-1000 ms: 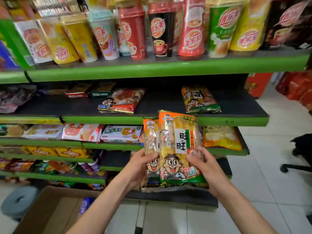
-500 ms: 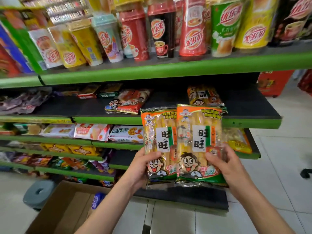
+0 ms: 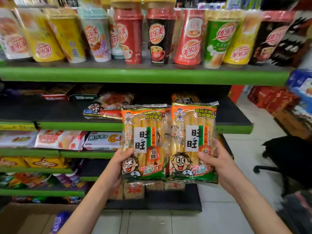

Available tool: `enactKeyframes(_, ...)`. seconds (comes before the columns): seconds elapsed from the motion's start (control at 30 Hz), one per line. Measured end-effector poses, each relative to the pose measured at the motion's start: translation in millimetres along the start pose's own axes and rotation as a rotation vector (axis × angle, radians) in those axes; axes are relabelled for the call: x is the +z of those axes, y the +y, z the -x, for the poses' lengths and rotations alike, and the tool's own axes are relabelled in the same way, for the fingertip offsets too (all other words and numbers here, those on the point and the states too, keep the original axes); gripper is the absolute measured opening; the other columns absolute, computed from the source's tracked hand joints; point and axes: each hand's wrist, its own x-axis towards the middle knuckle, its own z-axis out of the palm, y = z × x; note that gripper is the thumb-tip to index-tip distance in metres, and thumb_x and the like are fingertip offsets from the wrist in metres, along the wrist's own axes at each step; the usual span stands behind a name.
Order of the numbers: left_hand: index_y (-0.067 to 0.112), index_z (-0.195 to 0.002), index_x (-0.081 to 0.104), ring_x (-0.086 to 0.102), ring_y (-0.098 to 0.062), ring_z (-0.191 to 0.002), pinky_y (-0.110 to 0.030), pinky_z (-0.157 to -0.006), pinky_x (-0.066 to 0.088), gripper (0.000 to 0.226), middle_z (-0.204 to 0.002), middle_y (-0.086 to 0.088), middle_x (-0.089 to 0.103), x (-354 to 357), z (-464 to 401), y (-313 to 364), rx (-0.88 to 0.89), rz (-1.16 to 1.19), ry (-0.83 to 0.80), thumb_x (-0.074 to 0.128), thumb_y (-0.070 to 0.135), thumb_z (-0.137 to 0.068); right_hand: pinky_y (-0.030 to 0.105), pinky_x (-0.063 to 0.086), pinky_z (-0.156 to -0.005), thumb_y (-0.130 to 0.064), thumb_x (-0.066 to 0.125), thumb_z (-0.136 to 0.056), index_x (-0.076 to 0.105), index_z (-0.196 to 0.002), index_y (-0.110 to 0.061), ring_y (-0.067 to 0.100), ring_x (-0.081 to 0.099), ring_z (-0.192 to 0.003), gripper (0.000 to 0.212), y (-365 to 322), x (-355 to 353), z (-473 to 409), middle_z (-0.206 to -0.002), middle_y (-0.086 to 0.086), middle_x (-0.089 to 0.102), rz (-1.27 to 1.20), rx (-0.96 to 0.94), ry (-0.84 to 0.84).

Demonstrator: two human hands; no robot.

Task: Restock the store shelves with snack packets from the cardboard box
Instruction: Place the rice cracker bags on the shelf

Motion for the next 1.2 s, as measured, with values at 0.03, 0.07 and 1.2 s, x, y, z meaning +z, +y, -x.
enactKeyframes(0.03, 0.012, -0.122, 0.066, 0.074, -0.033, -0.098, -0.041, -0.076, 0.062, 0.059, -0.117, -0.018, 0.073, -1.6, -1.4, -1.6, -0.005, 0.015, 0.003, 0.081, 0.034, -0.069, 0.057, 0.051, -0.099, -0.027, 0.088, -0.065, 0.043, -0.143, -0.030, 0.031, 0.070, -0.108, 0.091, -0.5, 4.0, 0.6, -0.121, 0.004, 0.072, -0.001, 0.001, 0.011)
enactKeyframes(0.07, 0.014, -0.118, 0.069, 0.074, -0.033, -0.097, -0.040, -0.074, 0.062, 0.050, -0.116, -0.017, 0.073, -2.9, -2.1, -2.9, -0.007, 0.017, 0.003, 0.077, 0.033, -0.073, 0.057, 0.050, -0.100, -0.029, 0.088, -0.064, 0.044, -0.143, -0.030, 0.031, 0.070, -0.107, 0.090, -0.5, 7.0, 0.5, -0.120, 0.004, 0.072, -0.002, 0.002, 0.021)
enactKeyframes(1.2, 0.014, -0.116, 0.066, 0.076, -0.030, -0.090, -0.036, -0.065, 0.062, 0.051, -0.108, -0.014, 0.076, -9.6, -24.0, 0.6, -0.053, 0.069, 0.100, 0.073, 0.041, -0.073, 0.047, 0.060, -0.076, -0.001, 0.067, -0.086, 0.057, -0.113, -0.045, 0.033, 0.074, -0.089, 0.052, 2.9, 20.2, -37.4, -0.098, 0.005, 0.077, 0.119, -0.017, 0.091)
